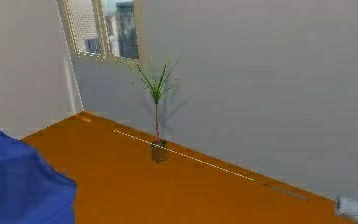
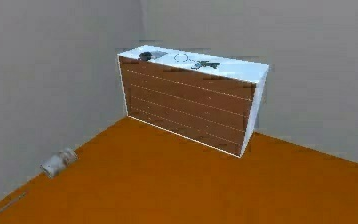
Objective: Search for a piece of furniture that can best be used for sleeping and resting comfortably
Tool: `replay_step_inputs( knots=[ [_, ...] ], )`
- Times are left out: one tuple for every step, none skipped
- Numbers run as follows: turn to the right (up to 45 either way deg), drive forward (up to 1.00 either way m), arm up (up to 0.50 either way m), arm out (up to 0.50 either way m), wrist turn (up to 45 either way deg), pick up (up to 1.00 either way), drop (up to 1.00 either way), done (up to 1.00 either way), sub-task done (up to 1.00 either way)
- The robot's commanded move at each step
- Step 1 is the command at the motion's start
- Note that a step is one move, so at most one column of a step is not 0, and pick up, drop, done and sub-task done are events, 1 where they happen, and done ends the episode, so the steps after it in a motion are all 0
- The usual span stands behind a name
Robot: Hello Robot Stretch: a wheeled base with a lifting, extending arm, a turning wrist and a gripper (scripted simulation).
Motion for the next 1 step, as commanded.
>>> replay_step_inputs(
  knots=[
    [-45.0, 0.00, 0.00, 0.00, 0.0, 0.00, 0.00, 0.00, 0.00]
  ],
)
